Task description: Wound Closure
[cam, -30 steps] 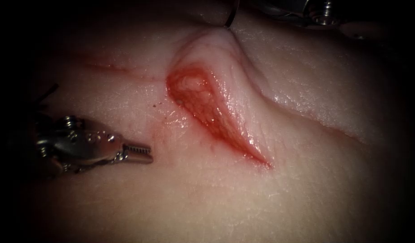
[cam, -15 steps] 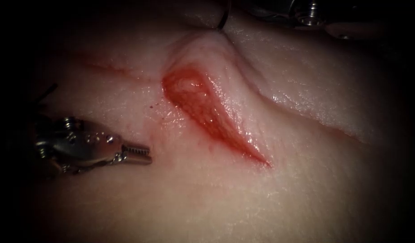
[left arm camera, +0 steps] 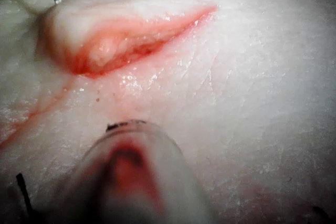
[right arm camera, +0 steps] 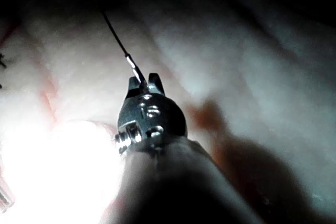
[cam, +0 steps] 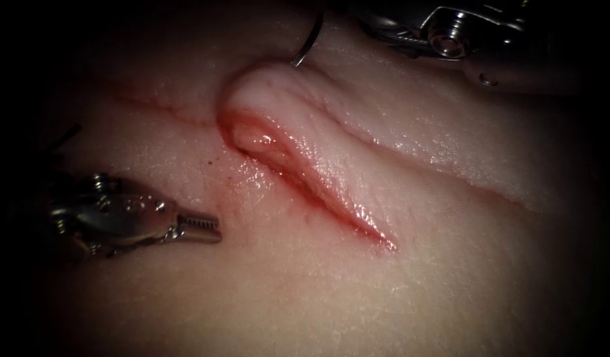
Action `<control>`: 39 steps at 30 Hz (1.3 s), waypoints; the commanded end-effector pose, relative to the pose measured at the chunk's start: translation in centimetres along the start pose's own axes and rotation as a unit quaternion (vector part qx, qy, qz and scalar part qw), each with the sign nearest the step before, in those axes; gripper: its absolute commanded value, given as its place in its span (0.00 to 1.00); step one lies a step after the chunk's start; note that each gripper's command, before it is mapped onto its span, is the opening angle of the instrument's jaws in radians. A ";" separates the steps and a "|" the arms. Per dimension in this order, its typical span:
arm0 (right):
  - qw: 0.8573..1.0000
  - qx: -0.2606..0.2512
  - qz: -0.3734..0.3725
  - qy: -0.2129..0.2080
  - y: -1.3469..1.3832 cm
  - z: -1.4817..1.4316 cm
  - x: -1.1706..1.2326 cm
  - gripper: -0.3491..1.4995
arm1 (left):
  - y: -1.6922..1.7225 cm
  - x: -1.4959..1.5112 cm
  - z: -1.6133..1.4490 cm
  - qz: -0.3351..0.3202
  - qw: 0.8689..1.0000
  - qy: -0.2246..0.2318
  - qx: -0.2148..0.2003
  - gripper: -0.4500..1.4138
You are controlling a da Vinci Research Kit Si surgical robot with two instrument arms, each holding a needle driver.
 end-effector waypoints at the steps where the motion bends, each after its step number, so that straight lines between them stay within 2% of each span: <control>1: 1.000 0.001 0.013 0.003 -0.05 0.12 -0.05 0.00 | 0.02 -0.01 0.09 0.001 1.000 0.000 0.000 0.28; 3: 1.000 0.006 0.025 0.004 -0.07 0.15 -0.10 0.00 | 0.02 -0.01 0.09 0.001 1.000 0.000 0.000 0.28; 7: 0.998 0.051 0.046 0.000 -0.16 0.26 -0.20 0.00 | 0.02 -0.01 0.09 0.001 1.000 0.000 0.000 0.28; 15: 0.992 0.107 0.062 -0.003 -0.26 0.33 -0.24 0.00 | 0.02 -0.01 0.09 0.001 1.000 0.000 0.000 0.28; 22: 0.987 0.124 0.100 0.012 -0.36 0.35 -0.27 0.00 | 0.02 -0.01 0.10 0.001 1.000 -0.001 0.000 0.28; 30: 0.982 0.108 0.150 0.029 -0.37 0.26 -0.24 0.00 | 0.02 -0.01 0.10 0.001 1.000 -0.001 0.000 0.28; 34: 0.979 0.074 0.189 0.032 -0.33 0.15 -0.24 0.00 | 0.02 -0.01 0.09 0.001 1.000 -0.001 0.000 0.28; 39: 0.968 0.034 0.250 0.014 -0.30 0.02 -0.25 0.00 | 0.02 -0.01 0.09 0.001 1.000 -0.001 0.000 0.28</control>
